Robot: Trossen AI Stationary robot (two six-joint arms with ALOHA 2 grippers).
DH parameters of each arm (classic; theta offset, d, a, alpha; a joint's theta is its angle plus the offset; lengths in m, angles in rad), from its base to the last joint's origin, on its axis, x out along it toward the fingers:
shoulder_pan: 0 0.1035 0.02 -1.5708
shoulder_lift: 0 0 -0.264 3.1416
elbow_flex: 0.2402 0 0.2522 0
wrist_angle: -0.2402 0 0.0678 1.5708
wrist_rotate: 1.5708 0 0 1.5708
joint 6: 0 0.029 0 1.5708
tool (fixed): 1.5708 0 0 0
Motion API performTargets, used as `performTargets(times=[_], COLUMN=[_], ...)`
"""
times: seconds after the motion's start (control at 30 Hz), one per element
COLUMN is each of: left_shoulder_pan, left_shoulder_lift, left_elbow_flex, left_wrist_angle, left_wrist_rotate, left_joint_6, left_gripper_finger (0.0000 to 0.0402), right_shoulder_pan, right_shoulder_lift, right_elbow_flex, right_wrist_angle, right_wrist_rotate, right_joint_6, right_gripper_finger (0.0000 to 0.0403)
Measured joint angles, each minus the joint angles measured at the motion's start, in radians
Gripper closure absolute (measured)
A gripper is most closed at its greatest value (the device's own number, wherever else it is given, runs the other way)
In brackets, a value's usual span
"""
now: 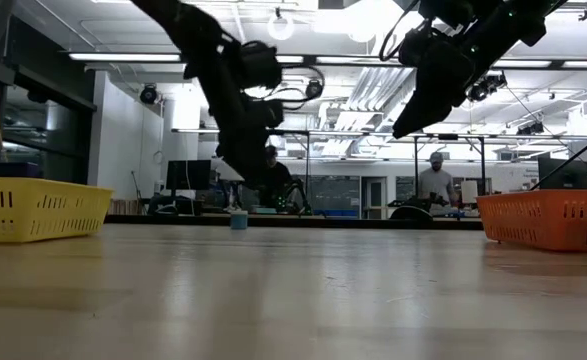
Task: Pick & Place Office items
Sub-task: Put the blue white charger adapter into the orange bin
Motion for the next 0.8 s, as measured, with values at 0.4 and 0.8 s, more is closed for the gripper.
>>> performTargets(times=[0.4,0.8], left_shoulder_pan=[0.216,0.234], left_shoulder_lift=[-0.009,-0.062], left_elbow_flex=[0.000,0.105], left_wrist_angle=[-0.013,-0.224], left_wrist_rotate=[0.153,-0.064], left_joint_6=[0.105,0.180], left_gripper_finger=[0.0139,0.0139], right_shoulder_pan=[0.000,0.000], right_shoulder_lift=[0.000,0.000], right_elbow_flex=[0.000,0.000], right_wrist_angle=[0.004,0.006], right_wrist_rotate=[0.000,0.000], right_joint_6=[0.000,0.000], right_gripper_finger=[0.0207,0.0207])
